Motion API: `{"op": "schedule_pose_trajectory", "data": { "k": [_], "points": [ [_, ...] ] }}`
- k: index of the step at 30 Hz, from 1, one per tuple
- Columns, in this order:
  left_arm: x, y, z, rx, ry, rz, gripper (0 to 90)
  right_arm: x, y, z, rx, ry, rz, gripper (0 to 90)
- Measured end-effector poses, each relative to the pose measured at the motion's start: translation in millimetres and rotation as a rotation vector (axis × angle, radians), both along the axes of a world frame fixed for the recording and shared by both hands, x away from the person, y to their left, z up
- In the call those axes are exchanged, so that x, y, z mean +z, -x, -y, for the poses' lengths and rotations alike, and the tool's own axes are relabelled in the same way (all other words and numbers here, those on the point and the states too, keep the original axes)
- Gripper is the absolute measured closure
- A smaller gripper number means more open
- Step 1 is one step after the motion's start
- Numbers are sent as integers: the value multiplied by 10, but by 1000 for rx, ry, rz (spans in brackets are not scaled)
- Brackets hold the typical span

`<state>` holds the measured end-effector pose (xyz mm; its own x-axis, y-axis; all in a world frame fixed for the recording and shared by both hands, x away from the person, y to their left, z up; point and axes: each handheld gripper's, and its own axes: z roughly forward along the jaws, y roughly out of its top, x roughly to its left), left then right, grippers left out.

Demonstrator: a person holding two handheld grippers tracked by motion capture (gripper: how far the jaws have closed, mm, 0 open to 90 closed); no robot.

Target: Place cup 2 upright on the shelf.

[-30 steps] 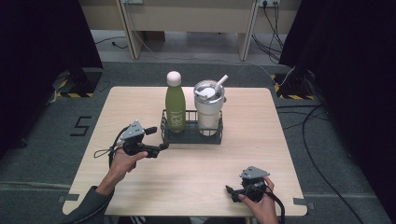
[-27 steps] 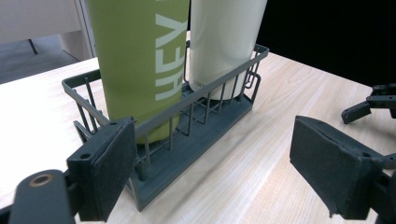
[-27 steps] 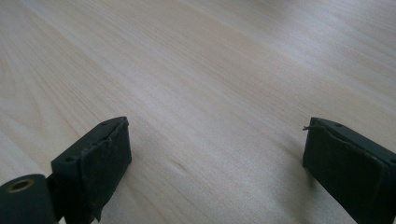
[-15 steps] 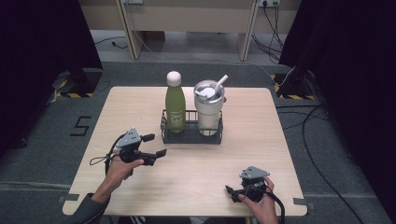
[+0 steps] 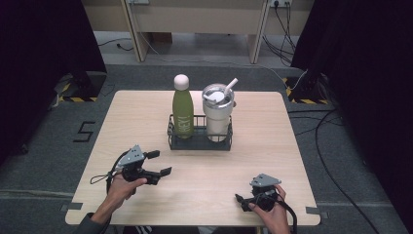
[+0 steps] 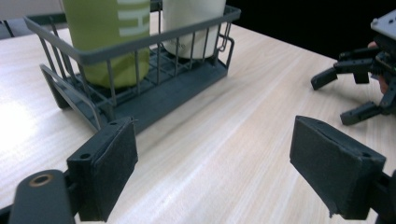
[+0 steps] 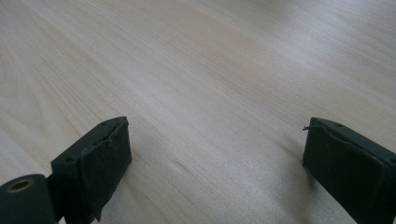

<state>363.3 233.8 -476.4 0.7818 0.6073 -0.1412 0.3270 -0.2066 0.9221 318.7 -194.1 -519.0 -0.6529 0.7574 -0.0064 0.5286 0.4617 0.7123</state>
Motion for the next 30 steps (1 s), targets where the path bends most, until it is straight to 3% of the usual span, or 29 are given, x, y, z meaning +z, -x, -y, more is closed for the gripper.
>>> {"op": "schedule_pose_trajectory", "data": {
  "k": [12,26,30],
  "points": [
    [-93,145,-74,-1,-1,-15,149,0,2,-1,1,1,0,82],
    [-276,329,-24,-35,-80,-37,149,1,7,-4,6,2,1,84],
    [-327,365,-24,-54,-93,-66,149,0,8,-4,6,2,2,84]
  ]
}}
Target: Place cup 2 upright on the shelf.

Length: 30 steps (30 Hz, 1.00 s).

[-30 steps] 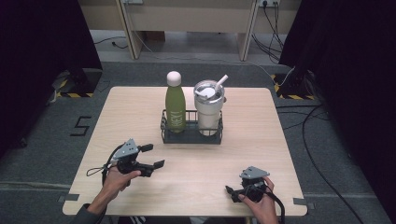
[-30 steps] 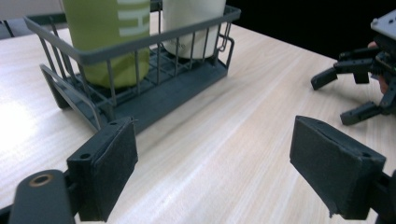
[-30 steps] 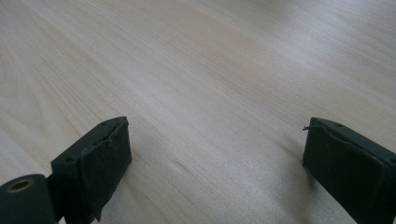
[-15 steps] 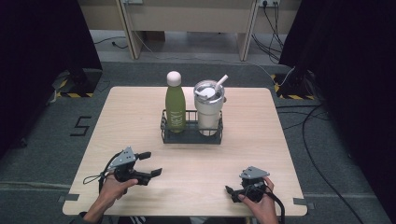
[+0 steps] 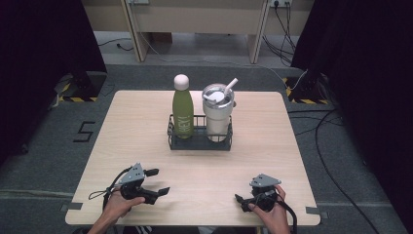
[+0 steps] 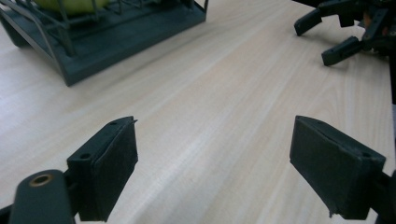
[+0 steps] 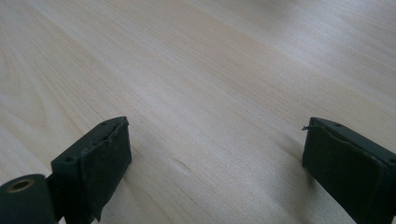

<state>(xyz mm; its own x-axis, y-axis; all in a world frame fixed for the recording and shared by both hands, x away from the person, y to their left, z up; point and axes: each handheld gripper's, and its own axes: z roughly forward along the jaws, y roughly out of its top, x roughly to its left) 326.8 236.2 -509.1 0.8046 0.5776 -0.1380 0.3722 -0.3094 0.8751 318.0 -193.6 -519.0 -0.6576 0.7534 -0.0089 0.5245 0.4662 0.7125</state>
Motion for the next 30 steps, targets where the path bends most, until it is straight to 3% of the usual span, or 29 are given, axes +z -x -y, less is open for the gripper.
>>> {"op": "schedule_pose_trajectory", "data": {
  "k": [4,8,15,30],
  "points": [
    [-38,57,19,-9,-46,3,150,-2,3,-3,-1,-2,-1,84],
    [-55,98,11,-12,-46,-8,150,-2,4,-3,-1,-2,0,85],
    [-95,128,-31,-6,-87,-17,150,-2,5,-4,2,0,2,85],
    [-153,218,-15,-9,-250,-35,150,-2,7,-6,1,-2,2,85]
  ]
}}
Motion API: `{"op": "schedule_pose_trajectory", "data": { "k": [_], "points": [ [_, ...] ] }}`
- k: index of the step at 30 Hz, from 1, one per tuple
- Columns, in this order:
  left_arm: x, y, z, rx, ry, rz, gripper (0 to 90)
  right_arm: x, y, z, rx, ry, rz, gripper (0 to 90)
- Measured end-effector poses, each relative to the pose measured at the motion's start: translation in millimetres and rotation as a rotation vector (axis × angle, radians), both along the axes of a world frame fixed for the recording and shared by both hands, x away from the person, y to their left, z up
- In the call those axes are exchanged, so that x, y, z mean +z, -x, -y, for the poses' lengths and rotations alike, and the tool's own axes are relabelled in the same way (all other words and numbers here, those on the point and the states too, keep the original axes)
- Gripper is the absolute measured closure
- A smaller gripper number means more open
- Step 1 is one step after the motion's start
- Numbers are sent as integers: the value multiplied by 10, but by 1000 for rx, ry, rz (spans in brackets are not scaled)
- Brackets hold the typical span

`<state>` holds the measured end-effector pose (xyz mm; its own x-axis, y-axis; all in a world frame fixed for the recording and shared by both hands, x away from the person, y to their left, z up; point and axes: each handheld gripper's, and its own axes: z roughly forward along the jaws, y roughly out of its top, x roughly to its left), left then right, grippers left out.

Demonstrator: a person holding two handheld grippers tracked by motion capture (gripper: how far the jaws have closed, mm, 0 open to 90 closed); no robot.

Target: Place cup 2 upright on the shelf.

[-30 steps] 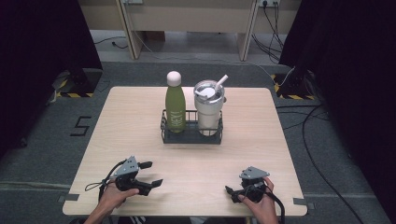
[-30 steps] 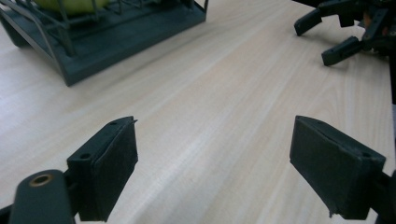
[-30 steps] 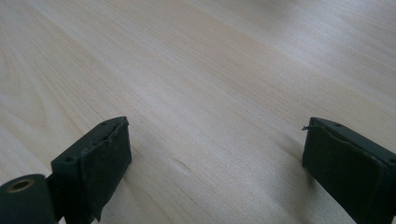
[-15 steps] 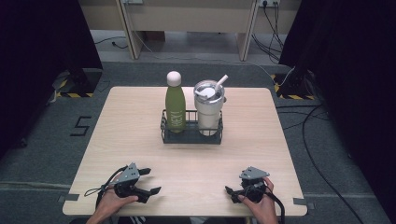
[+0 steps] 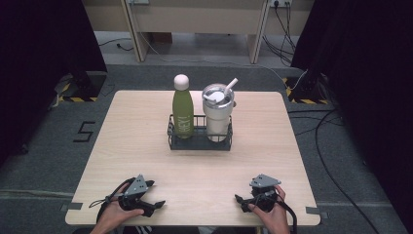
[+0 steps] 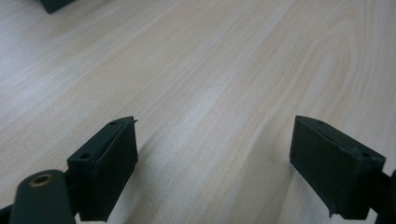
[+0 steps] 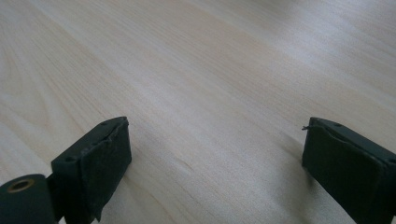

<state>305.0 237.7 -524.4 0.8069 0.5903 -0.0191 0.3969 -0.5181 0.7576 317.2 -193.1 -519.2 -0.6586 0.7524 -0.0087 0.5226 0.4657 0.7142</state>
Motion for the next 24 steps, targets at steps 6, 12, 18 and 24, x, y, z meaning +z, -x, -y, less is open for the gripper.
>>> {"op": "schedule_pose_trajectory", "data": {
  "k": [6,12,18,24],
  "points": [
    [-1,24,0,5,-4,-6,144,0,2,-1,-1,-1,-1,85],
    [-3,31,4,4,-4,-5,140,-1,2,-1,-2,-1,-1,85],
    [-3,31,5,4,-4,-6,138,-1,3,-2,-2,-1,-1,85],
    [-3,31,5,5,-4,-5,138,-1,3,-2,-1,-1,-1,85]
  ]
}}
